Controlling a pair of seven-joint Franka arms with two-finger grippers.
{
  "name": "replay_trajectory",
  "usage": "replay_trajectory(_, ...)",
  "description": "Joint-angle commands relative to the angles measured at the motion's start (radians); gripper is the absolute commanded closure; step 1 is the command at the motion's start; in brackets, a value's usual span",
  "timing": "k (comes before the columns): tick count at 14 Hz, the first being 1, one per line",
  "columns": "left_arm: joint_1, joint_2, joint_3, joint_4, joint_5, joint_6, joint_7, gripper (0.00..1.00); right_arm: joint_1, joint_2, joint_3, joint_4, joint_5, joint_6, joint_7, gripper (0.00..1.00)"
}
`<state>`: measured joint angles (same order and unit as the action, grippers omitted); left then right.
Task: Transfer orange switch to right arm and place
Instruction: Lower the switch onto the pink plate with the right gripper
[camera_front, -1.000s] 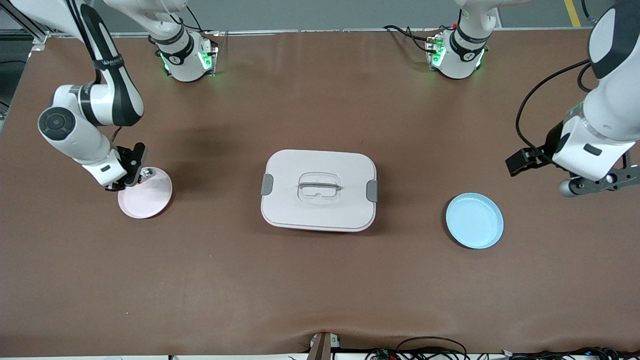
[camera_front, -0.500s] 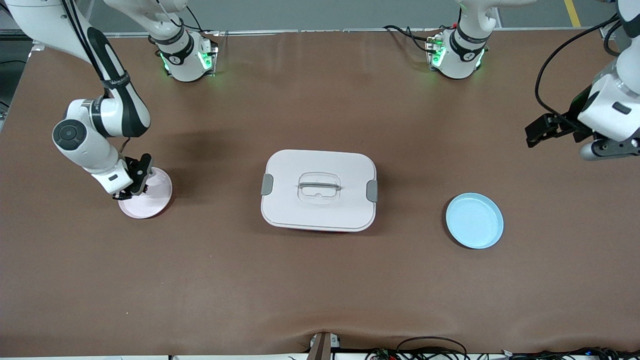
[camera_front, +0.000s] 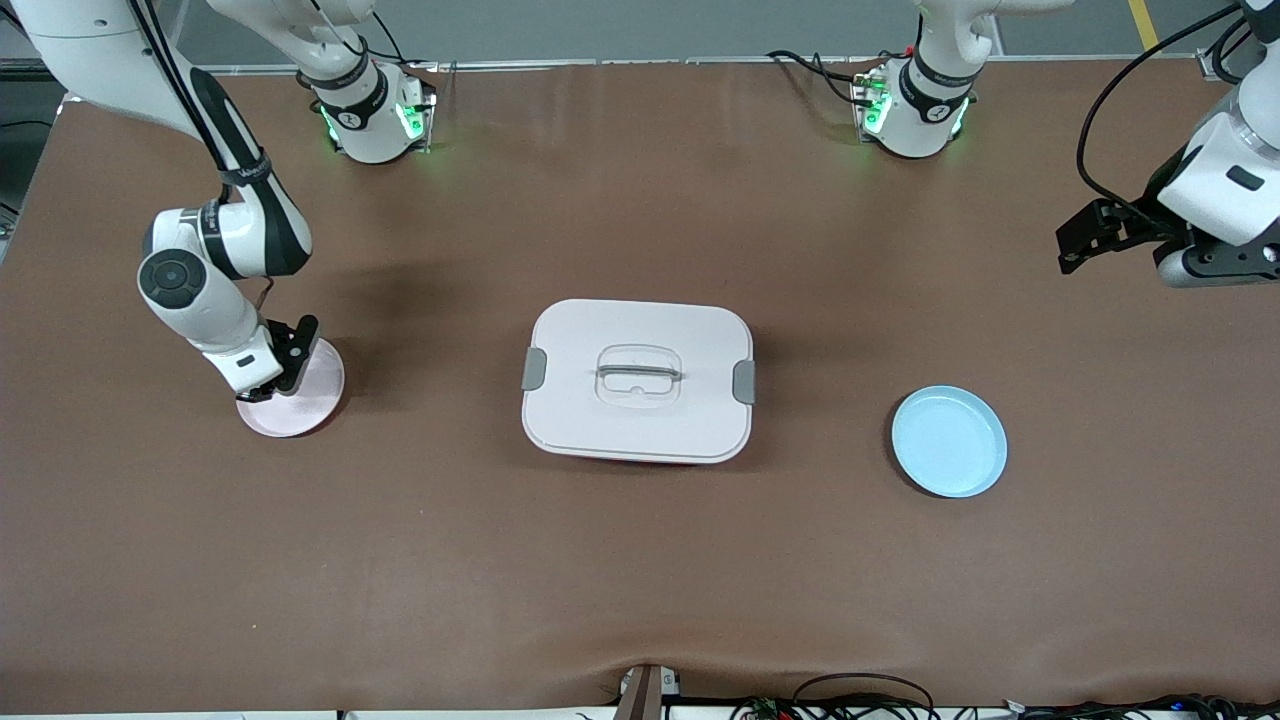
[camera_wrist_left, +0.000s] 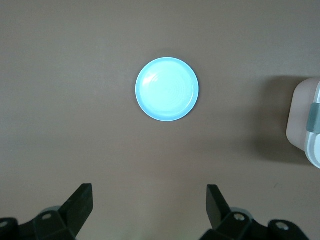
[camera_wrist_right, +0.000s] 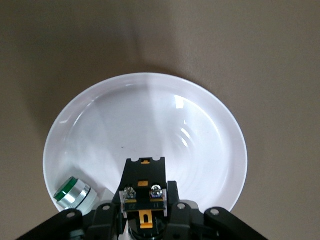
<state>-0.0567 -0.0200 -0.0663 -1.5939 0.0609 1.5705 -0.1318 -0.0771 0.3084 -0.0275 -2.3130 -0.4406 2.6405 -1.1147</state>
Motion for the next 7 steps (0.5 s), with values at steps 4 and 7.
replay_trajectory(4,-0.008,-0.026,0.003,-0.024,-0.013,0.011,0.024,0.00,0.022,0.054,-0.003,0.033,-0.069,0.004,0.114,1.00)
replay_trajectory(7,-0.009,-0.026,0.002,-0.024,-0.013,0.014,0.024,0.00,0.031,0.069,-0.003,0.040,-0.069,0.018,0.122,1.00)
